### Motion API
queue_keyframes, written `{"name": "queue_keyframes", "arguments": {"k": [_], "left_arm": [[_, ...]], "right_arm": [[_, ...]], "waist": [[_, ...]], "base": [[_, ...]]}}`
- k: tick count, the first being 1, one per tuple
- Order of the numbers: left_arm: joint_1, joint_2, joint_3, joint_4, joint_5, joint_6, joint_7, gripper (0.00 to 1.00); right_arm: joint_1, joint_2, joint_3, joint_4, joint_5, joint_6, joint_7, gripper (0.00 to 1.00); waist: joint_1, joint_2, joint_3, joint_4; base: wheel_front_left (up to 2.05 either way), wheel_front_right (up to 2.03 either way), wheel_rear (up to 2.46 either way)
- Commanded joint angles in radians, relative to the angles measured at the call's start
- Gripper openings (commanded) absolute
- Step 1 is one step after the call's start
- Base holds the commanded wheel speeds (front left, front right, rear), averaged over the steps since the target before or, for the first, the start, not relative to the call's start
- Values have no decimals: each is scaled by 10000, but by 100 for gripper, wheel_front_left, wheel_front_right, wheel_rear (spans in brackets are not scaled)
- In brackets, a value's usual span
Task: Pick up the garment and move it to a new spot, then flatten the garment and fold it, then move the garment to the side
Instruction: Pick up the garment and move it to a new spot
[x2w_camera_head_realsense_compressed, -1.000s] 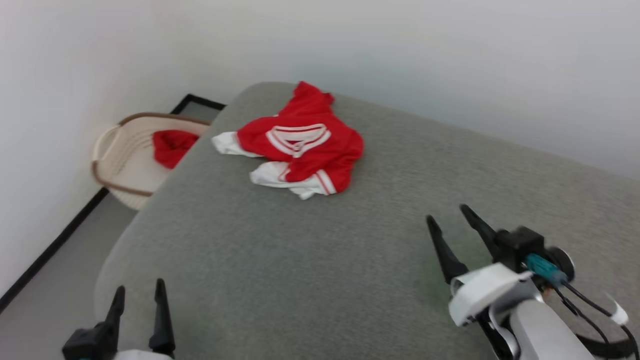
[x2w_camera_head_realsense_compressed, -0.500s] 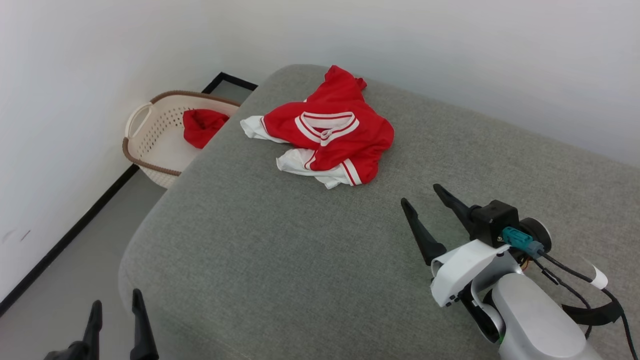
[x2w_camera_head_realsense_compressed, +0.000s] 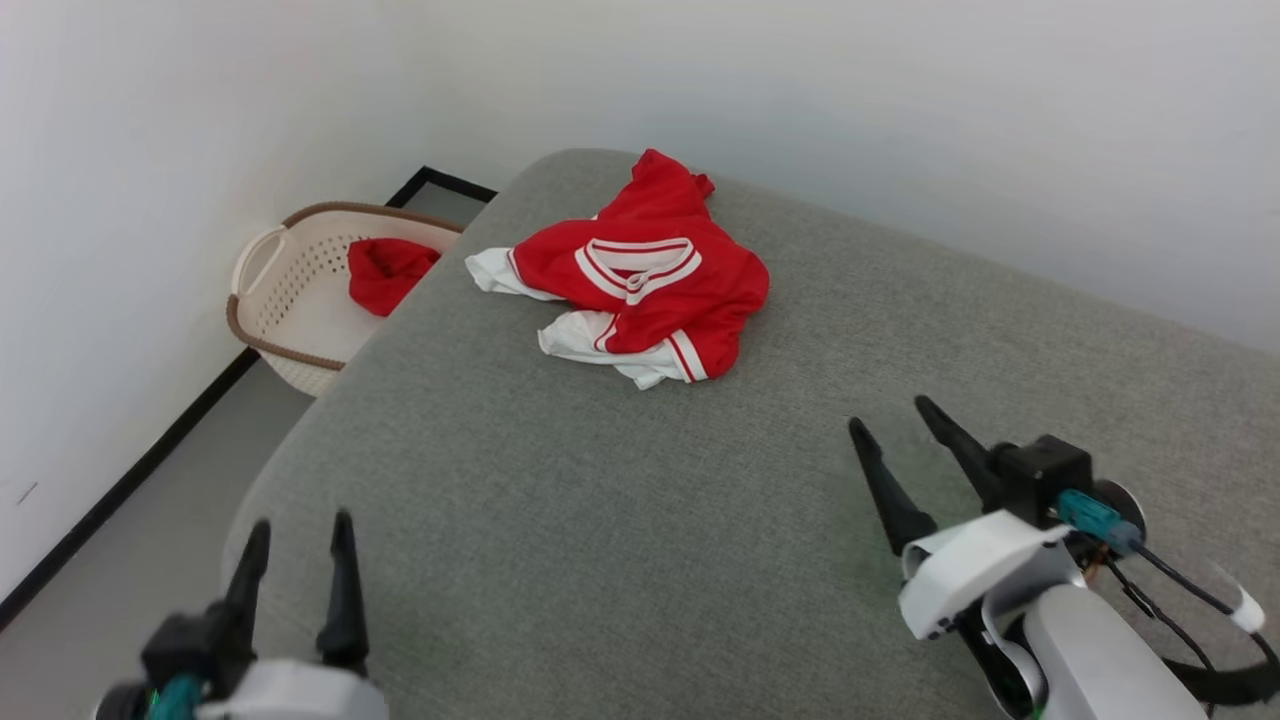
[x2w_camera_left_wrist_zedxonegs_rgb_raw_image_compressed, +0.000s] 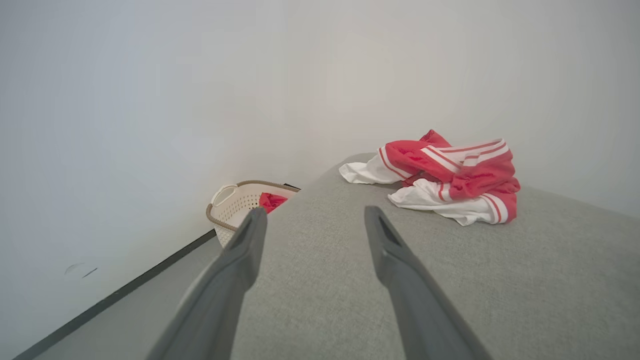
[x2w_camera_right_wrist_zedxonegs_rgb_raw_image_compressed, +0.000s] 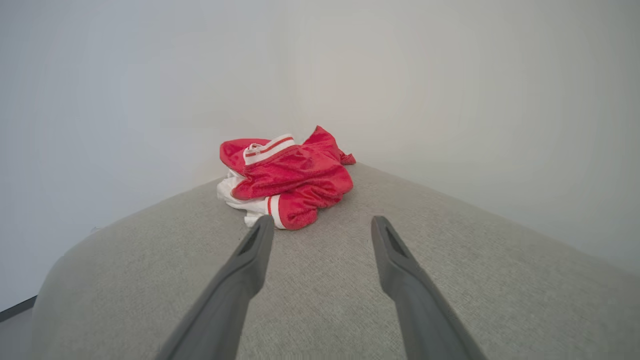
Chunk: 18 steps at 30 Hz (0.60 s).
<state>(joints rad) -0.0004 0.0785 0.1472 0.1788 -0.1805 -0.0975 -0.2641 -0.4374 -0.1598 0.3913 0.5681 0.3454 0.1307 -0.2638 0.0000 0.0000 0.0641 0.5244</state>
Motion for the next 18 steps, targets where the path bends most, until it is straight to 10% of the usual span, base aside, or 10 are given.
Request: {"name": "queue_keyframes", "arguments": {"k": [1,18], "left_arm": [[-345,179,-140,144,114,-94,-4,100],[-6719,3037,-2969,3853,-1505,-324,28,100]], "right_arm": [[243,-11,-218,-124,-104,1,-7,100],[669,211,-1460,-1328,-1021,-1,-7,100]], "waist": [[0,0,-30,-56],[0,0,1621,-2410]], "base": [[0,0,0],[0,0,0]]}}
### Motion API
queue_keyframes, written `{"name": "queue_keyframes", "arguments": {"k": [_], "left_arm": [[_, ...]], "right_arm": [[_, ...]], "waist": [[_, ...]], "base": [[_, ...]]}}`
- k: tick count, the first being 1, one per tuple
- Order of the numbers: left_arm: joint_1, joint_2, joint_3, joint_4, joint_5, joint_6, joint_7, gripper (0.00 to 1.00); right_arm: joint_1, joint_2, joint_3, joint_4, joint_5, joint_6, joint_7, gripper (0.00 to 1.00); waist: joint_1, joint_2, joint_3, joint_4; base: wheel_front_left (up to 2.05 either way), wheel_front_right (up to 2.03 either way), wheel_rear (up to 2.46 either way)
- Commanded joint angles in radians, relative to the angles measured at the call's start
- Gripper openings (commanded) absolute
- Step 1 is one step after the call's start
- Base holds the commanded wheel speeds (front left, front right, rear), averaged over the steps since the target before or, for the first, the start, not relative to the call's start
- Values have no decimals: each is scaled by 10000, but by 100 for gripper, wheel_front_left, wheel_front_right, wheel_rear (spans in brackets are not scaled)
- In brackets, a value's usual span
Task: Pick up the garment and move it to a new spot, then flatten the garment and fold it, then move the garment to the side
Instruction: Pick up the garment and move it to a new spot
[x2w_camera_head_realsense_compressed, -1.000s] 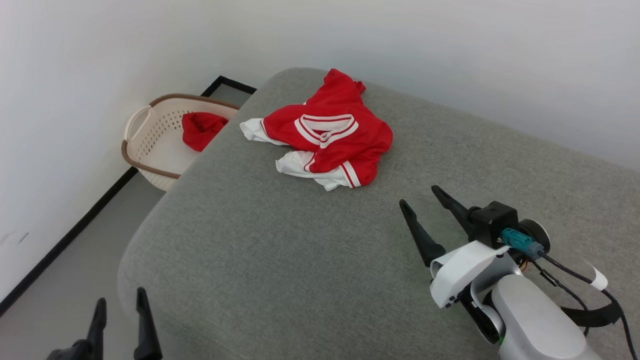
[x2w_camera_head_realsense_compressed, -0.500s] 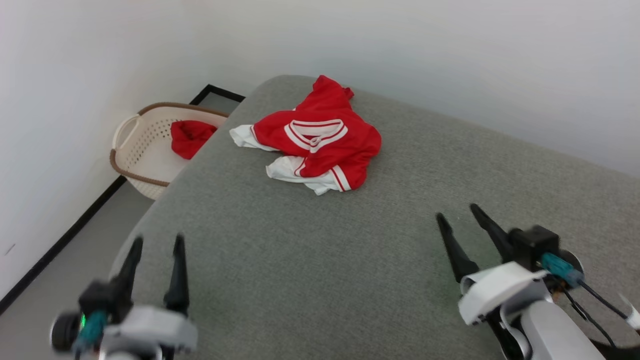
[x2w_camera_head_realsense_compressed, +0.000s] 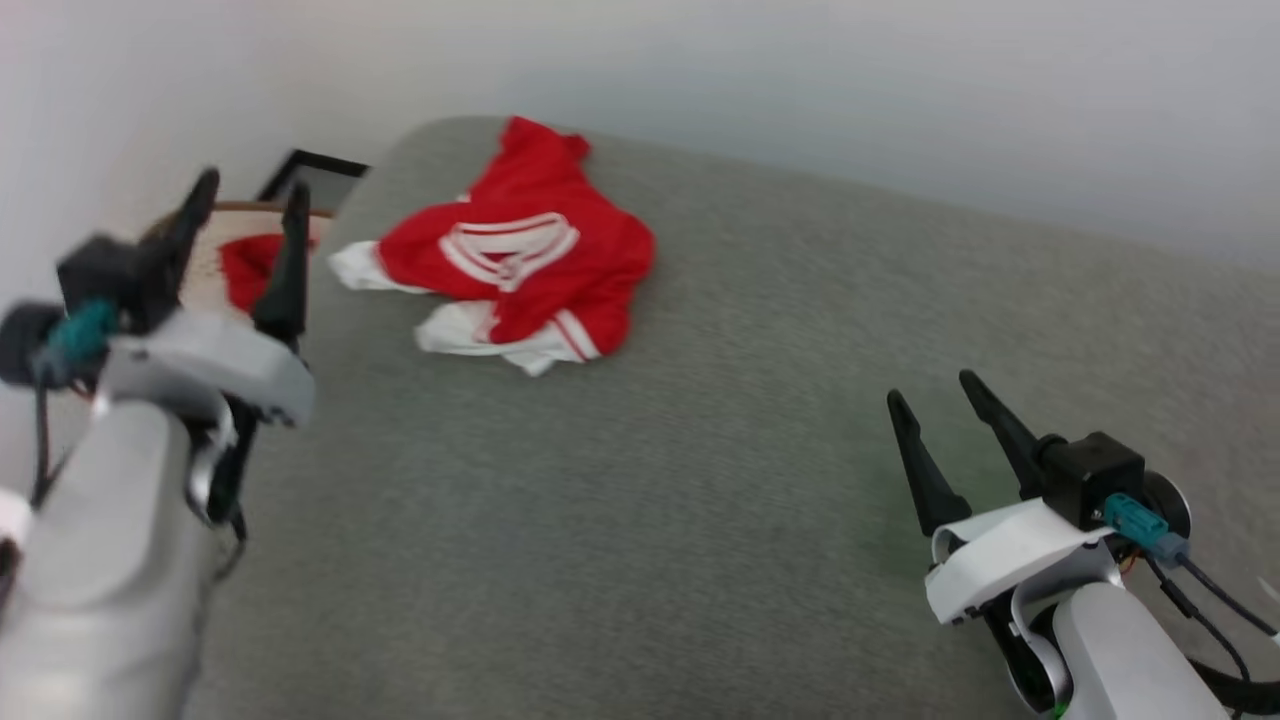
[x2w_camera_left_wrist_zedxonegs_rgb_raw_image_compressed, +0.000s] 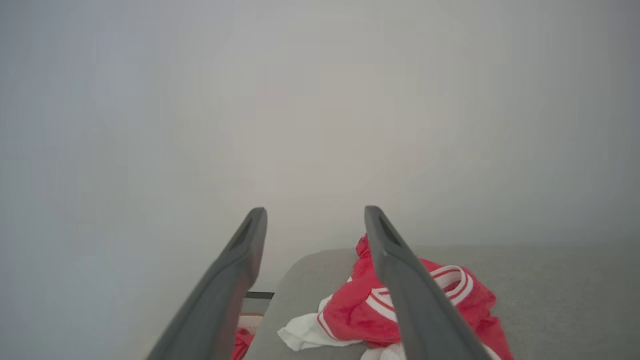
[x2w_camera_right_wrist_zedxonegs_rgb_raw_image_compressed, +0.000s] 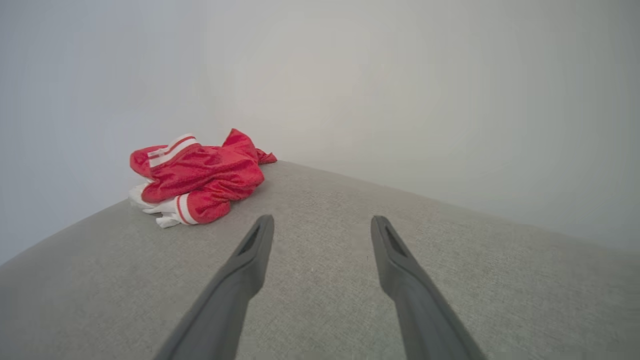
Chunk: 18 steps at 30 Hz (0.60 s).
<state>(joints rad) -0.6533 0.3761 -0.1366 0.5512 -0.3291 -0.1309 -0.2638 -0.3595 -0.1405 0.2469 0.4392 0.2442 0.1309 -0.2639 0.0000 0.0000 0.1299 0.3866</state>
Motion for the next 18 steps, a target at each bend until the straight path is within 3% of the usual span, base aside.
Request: {"name": "queue_keyframes", "arguments": {"k": [1,5,9,14,18], "left_arm": [[-564,254,-413,458,-190,11,38,100],[-1753,871,-1647,1625,-1171,11,384,100],[-2489,1372,-3200,2209,-2764,12,1561,100],[-2736,2308,-5024,1728,-5556,13,4080,100],[-2814,3020,-5933,1399,-6938,13,5016,100]], "right_arm": [[-164,34,-36,-86,-49,-3,-5,100],[-355,92,-85,-286,-142,-3,-5,100],[-534,168,-117,-492,-232,-3,-7,100],[-675,258,-192,-660,-279,-1,-7,100],[-737,303,-223,-726,-316,-3,-5,100]], "waist": [[0,0,1074,-1187],[0,0,1499,-1753],[0,0,1850,-2224],[0,0,2108,-2665],[0,0,2288,-2918]], "base": [[0,0,0],[0,0,0],[0,0,0],[0,0,0],[0,0,0]]}}
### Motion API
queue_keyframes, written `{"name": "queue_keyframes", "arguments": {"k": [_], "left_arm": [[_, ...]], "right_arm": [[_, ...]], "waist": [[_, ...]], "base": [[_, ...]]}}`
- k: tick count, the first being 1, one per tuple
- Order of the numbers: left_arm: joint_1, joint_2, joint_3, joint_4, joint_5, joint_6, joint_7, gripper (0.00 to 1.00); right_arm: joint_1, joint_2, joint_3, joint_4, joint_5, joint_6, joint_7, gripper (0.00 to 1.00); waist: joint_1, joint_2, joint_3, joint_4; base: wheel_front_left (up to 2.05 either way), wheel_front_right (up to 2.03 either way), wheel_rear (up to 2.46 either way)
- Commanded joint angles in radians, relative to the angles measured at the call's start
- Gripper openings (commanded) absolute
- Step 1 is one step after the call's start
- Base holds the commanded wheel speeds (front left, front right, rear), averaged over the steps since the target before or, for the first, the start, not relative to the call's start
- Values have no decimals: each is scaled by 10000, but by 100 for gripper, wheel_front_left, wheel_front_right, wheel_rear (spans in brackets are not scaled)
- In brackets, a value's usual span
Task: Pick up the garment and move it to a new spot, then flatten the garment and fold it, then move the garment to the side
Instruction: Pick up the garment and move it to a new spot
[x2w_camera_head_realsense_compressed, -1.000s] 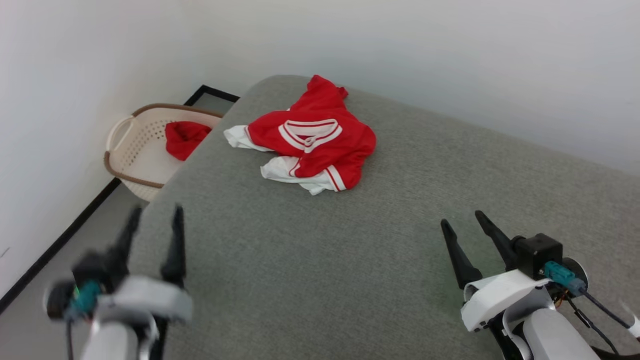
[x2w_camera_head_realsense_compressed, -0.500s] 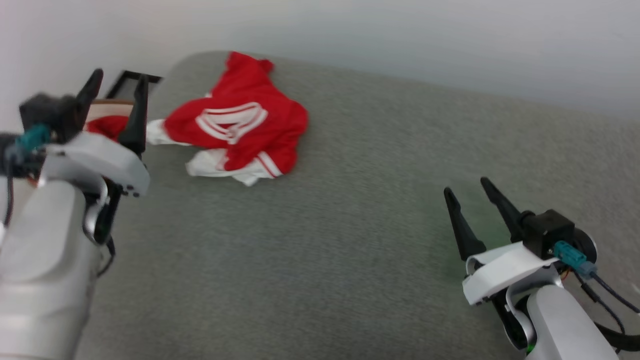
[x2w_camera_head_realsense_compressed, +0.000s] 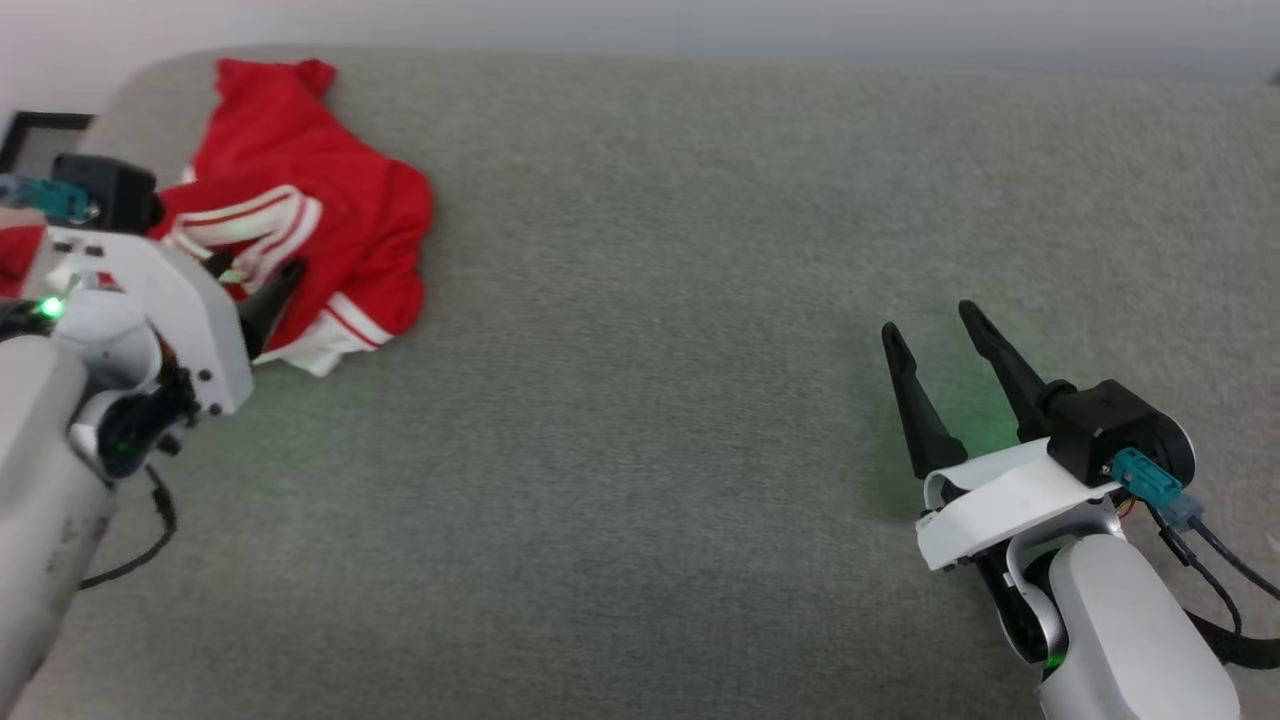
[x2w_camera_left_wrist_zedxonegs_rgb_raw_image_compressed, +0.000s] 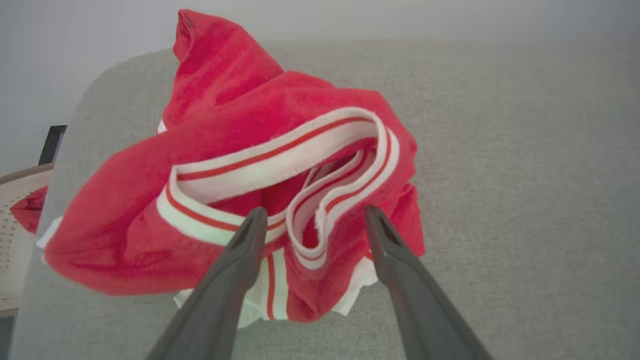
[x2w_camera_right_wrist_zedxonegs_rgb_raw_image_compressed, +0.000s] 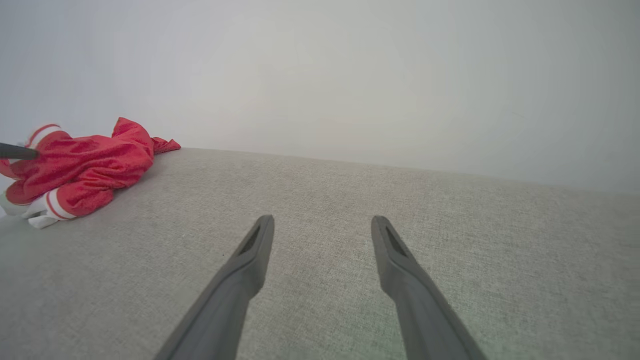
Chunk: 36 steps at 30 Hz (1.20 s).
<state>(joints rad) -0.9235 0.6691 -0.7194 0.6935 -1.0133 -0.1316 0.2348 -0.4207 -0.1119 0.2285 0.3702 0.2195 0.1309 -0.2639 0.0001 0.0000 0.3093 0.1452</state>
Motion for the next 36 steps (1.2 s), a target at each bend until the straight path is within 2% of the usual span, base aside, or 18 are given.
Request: {"name": "queue_keyframes", "arguments": {"k": [1,11,21,22,23,24,25,28,34,36], "left_arm": [[-173,238,-305,-52,-301,20,99,100],[-648,812,-1652,640,-1623,20,375,100],[-187,443,-2575,1224,-3018,21,1468,100],[-161,431,-2642,1226,-3093,21,1464,98],[-150,429,-2700,1235,-3168,21,1436,52],[-149,412,-2724,1232,-3258,19,1348,30],[-145,389,-2742,1222,-3341,18,1238,2],[-283,466,-2746,1155,-3356,10,684,0],[-870,1000,-2828,803,-2949,-13,-1245,0],[-976,1130,-2897,757,-2858,-10,-1517,0]], "right_arm": [[-175,20,-52,-66,-81,-3,-7,100],[-488,-1,-2,-509,-297,-3,-5,100],[-427,165,130,-1058,-446,-3,-5,100],[-433,169,157,-1096,-461,-3,-5,100],[-455,171,182,-1122,-471,-3,-5,100],[-482,172,193,-1143,-480,-3,-5,100],[-495,174,192,-1157,-480,-1,-7,100],[-484,186,188,-1126,-442,-3,-7,100],[-234,251,169,-952,-228,-3,-5,100],[-184,263,154,-923,-184,-3,-5,100]], "waist": [[-1,0,569,-562],[-1,0,1473,-1172],[-1,0,1803,-1454],[-1,0,1792,-1452],[-1,0,1784,-1445],[-1,0,1759,-1431],[-1,0,1716,-1416],[-1,0,1525,-1374],[-1,0,852,-1366],[-1,0,720,-1377]], "base": [[0,0,0],[0,0,0],[0,0,0],[0,0,0],[0,0,0],[0,0,0],[0,0,0],[0,0,0],[0,0,0],[0,0,0]]}}
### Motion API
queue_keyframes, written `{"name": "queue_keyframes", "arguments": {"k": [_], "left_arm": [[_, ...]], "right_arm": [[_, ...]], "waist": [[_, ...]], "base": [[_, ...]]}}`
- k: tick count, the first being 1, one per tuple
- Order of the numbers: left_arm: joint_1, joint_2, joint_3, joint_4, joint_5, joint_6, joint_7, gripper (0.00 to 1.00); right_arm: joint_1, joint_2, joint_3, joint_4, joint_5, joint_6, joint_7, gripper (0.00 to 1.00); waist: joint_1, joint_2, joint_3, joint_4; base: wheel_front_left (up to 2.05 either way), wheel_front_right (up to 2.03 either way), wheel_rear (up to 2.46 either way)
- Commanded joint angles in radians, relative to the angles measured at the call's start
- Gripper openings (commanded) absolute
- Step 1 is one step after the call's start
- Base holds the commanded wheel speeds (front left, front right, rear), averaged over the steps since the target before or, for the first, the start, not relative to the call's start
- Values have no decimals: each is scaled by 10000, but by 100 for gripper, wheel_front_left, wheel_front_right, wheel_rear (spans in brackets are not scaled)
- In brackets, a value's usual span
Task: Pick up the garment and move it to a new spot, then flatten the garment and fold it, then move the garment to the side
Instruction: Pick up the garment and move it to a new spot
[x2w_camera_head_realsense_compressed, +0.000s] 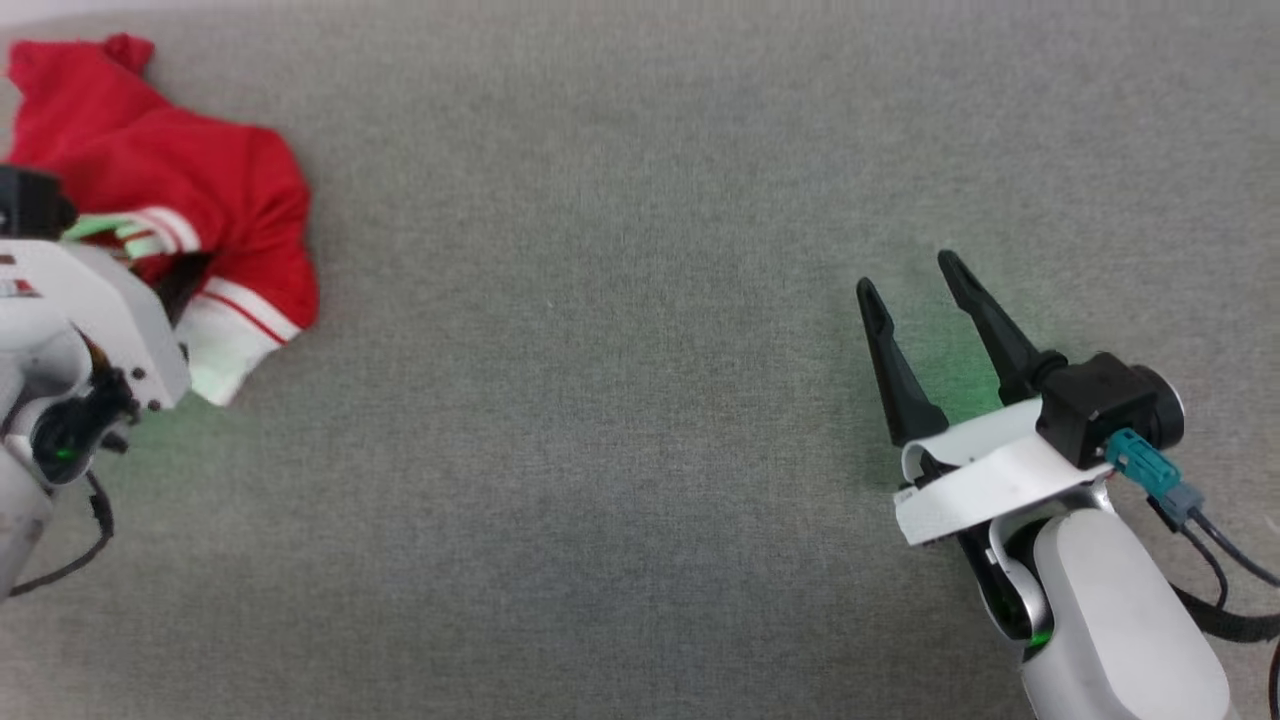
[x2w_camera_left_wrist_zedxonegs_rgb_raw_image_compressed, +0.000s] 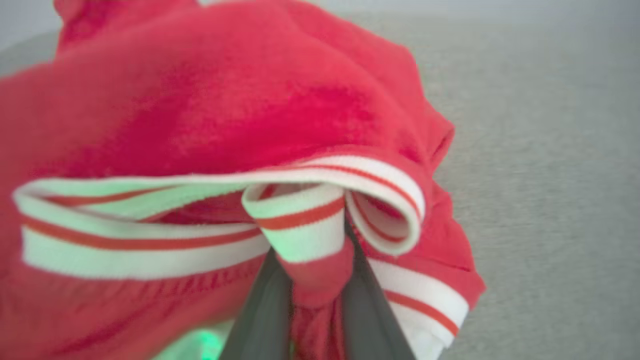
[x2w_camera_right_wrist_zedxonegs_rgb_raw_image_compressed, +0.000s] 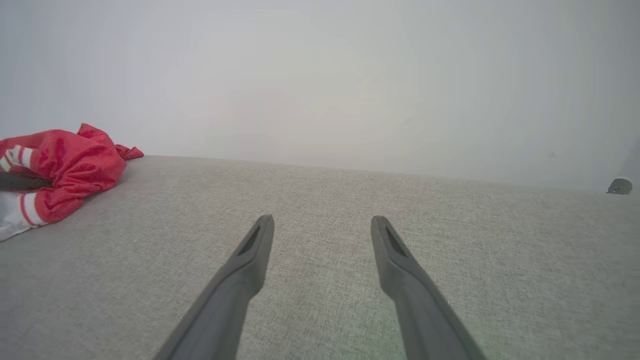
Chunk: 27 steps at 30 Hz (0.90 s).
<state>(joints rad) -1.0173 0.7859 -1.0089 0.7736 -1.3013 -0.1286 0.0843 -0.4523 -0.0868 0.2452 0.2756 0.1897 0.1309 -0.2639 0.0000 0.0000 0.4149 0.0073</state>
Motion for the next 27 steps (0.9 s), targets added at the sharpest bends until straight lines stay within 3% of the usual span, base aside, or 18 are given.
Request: {"name": "queue_keyframes", "arguments": {"k": [1,6,13,18,27], "left_arm": [[-138,71,-73,-122,106,-28,-275,0],[-712,275,-696,-812,573,-16,-1166,0],[-2005,270,-1786,-2374,1162,-16,-1617,0],[-2988,-49,-2337,-3735,1321,-16,-1630,0],[-4263,-1172,-2687,-6344,1381,-15,-1171,0]], "right_arm": [[182,26,-39,33,153,-3,-5,100],[422,107,-231,10,274,-3,-5,100],[775,227,-749,-201,467,-3,-5,100],[971,300,-1125,-443,615,-3,-7,100],[1129,365,-1894,-991,1001,-3,-5,100]], "waist": [[0,0,-459,-14],[0,0,-958,-150],[0,0,-1231,-562],[0,0,-1211,-1078],[0,0,-851,-2104]], "base": [[0,0,0],[0,0,0],[0,0,0],[0,0,0],[0,0,0]]}}
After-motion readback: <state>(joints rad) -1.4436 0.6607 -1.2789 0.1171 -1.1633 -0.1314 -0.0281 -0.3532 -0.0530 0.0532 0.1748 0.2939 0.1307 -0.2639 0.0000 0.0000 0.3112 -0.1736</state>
